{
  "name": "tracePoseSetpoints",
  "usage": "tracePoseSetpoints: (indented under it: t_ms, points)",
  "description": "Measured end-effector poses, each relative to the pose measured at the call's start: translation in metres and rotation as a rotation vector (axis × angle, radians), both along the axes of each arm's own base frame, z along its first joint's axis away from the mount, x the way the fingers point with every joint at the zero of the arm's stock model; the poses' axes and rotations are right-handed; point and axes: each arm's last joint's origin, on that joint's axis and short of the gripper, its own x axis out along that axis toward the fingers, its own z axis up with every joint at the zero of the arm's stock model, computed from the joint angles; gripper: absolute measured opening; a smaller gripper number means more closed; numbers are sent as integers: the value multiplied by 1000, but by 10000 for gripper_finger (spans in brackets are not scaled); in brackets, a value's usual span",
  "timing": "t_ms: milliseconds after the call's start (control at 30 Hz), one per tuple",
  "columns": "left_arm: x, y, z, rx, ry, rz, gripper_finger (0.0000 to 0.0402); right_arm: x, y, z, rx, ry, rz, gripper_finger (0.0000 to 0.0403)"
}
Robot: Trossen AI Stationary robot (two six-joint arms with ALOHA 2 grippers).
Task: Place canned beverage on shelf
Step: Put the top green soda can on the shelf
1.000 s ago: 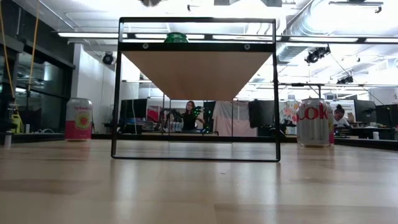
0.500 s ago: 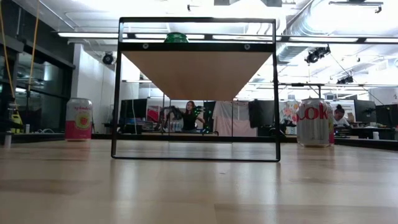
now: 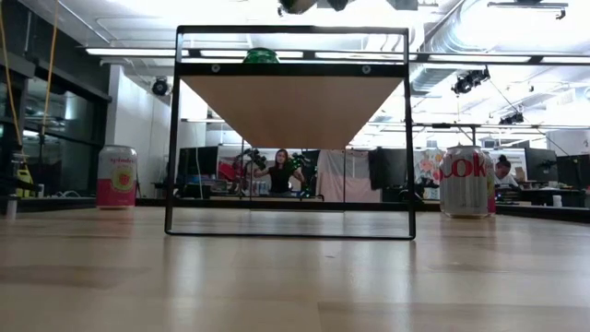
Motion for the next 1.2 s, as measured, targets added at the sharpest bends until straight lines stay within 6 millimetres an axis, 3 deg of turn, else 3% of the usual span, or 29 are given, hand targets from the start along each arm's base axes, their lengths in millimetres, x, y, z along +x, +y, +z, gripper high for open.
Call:
tracePoseSetpoints:
  t_ms: [200,533,767,933,1200]
  points:
    - [5,-13,-1,67,-23,-51,208,12,0,-3,-62,17,58,376]
    - [17,-16,-9,123,0,-100,208,23,8,-19,-2,56,195,370]
    - [21,-18,-13,84,8,-101,230,22,8,-21,-15,64,219,299]
    - [21,-17,-14,10,-1,-47,255,19,8,-23,-29,92,234,298]
    - [21,-16,-12,-64,-43,67,270,-1,-4,-22,-58,182,238,298]
